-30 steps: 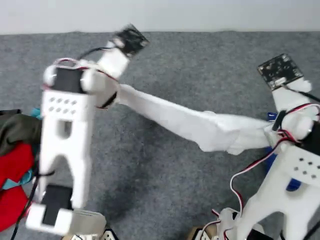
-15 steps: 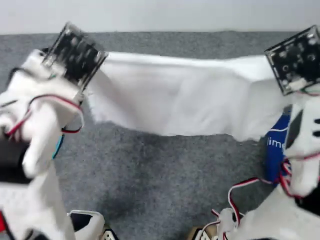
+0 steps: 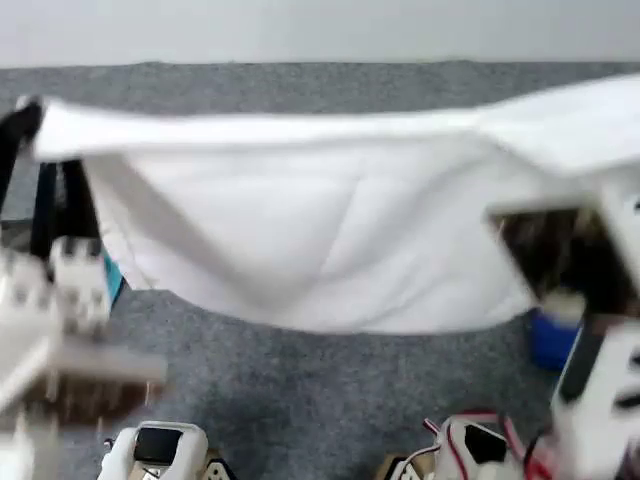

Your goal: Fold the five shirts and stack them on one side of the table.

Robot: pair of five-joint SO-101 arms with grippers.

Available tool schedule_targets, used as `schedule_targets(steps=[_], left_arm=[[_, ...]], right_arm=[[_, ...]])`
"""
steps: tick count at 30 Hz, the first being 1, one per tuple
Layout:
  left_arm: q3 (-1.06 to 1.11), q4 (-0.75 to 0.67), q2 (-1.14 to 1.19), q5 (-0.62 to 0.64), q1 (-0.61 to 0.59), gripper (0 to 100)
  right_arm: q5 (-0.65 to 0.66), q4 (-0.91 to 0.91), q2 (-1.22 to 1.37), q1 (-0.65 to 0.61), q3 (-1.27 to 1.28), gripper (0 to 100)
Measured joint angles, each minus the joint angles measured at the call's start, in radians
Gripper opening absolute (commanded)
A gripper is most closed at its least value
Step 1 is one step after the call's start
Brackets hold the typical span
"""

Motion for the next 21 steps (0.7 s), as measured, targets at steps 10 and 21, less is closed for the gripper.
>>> schedule_targets(steps=[10,21], left_arm=[[0.000,0.279,-0.180,-0.003,-0.009,2],[0.255,0.328,-0.190,-0.003,-0.009,2]], right_arm=[[0.066,0.029,-0.183,0.000,-0.018,1.1],[0.135,0.120,-0.183,0.000,0.189,1.1]])
